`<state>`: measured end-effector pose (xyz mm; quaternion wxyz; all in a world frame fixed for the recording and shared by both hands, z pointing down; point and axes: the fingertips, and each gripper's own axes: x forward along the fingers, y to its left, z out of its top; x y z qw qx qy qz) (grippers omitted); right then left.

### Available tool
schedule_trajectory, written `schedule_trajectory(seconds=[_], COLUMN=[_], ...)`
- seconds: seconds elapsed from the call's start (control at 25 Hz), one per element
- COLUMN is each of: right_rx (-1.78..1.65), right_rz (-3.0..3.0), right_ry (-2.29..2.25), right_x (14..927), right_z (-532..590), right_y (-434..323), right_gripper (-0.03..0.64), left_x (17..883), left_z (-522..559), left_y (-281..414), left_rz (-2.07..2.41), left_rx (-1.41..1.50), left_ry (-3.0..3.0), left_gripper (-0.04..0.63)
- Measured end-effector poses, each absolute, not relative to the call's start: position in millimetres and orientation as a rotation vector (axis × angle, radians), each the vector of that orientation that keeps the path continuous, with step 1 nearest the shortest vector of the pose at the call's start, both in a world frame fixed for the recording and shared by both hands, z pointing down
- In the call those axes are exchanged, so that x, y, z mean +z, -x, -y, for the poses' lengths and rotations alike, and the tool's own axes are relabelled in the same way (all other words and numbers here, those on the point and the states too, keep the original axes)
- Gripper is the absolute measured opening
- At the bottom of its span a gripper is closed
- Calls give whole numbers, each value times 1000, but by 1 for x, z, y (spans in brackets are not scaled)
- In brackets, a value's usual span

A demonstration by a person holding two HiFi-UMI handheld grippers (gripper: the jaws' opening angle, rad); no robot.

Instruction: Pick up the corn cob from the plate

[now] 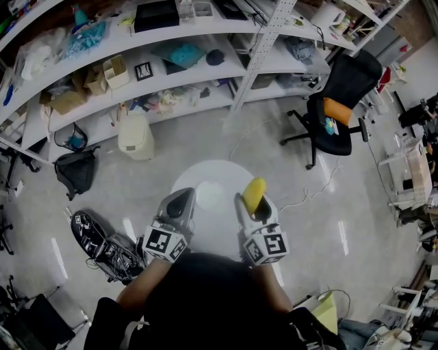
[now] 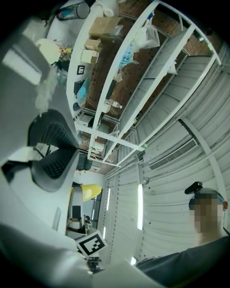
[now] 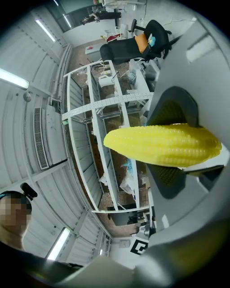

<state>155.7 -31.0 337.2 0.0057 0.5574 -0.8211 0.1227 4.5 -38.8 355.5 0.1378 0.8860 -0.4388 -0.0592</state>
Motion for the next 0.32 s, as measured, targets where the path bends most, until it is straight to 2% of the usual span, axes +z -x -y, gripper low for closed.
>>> schedule_trajectory(seconds=[0.32], right_rx=[384], right_rz=[2571], right_ry=[-1738], right_x=[336], right_z=[32], right_y=[-156], right_gripper=[242], left_x=[355], left_z=[39], left_y=[-6], left_rz=[1257], left_rx=[-171], left_ry=[-2578], left_gripper=[0])
